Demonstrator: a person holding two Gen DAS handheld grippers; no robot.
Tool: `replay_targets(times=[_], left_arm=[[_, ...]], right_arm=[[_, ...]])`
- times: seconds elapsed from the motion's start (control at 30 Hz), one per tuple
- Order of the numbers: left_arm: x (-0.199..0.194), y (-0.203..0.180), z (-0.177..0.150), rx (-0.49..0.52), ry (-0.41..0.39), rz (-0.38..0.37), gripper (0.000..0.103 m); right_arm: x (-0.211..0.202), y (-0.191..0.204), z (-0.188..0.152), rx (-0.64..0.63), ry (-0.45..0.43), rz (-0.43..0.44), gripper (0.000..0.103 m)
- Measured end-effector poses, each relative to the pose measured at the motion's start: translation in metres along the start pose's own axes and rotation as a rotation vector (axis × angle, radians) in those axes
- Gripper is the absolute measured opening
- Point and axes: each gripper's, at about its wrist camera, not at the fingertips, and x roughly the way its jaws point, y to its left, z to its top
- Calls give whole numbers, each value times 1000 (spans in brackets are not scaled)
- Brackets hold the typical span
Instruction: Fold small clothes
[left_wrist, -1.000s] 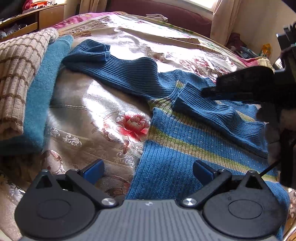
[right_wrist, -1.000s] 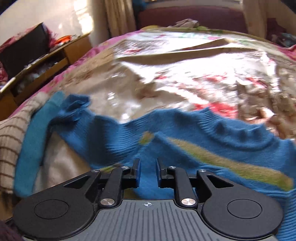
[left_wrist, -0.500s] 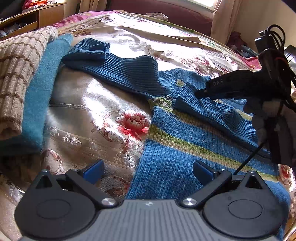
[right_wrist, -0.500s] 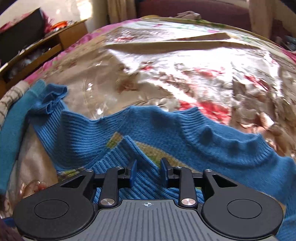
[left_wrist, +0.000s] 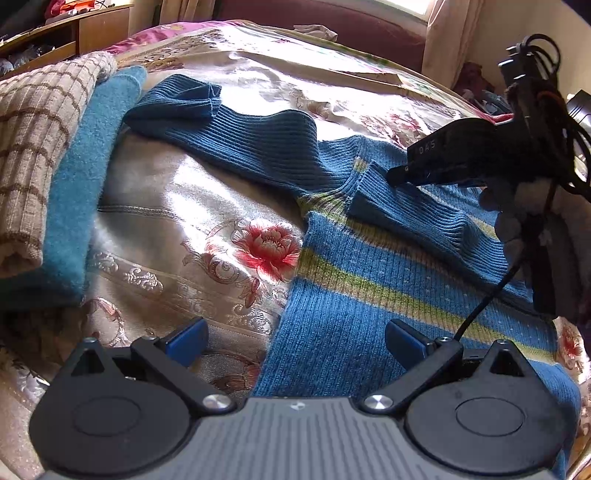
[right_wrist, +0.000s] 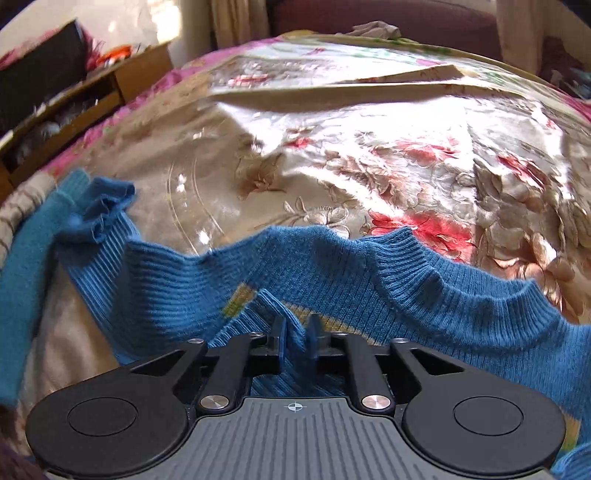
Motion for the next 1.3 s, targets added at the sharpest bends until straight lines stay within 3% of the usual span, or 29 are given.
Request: replay_targets(times=[0.13,0.23,0.33,0.43,0.8,0.93,1.17,1.3], left_arm=[[0,-2,-1,10,0,8,103],[1,-2,-1,17,0,14,103],[2,-3,-1,23,1,19,103],[1,-4,-2,29,0,23,103],[1,-8,-3,51,-8,41,103],[0,-8,-3,50,-18,35,103],[-2,-6,-4,37,-36,22,103],[-2,-10,-5,56,-36,20,103]], right_arm=[[-1,-2,-6,14,-5,47,36],[8,5,-8,-9,7,17,34],[11,14,-6,-23,0,3,11],[13,18,-2,-8,-15,-14,8],[19,28,1,25,-54,-19,7],[16,26,-1,55,-54,-2,13],[-46,9,-20,70,-156,-11,15],[-70,-10,-49,94,-147,-43,16]])
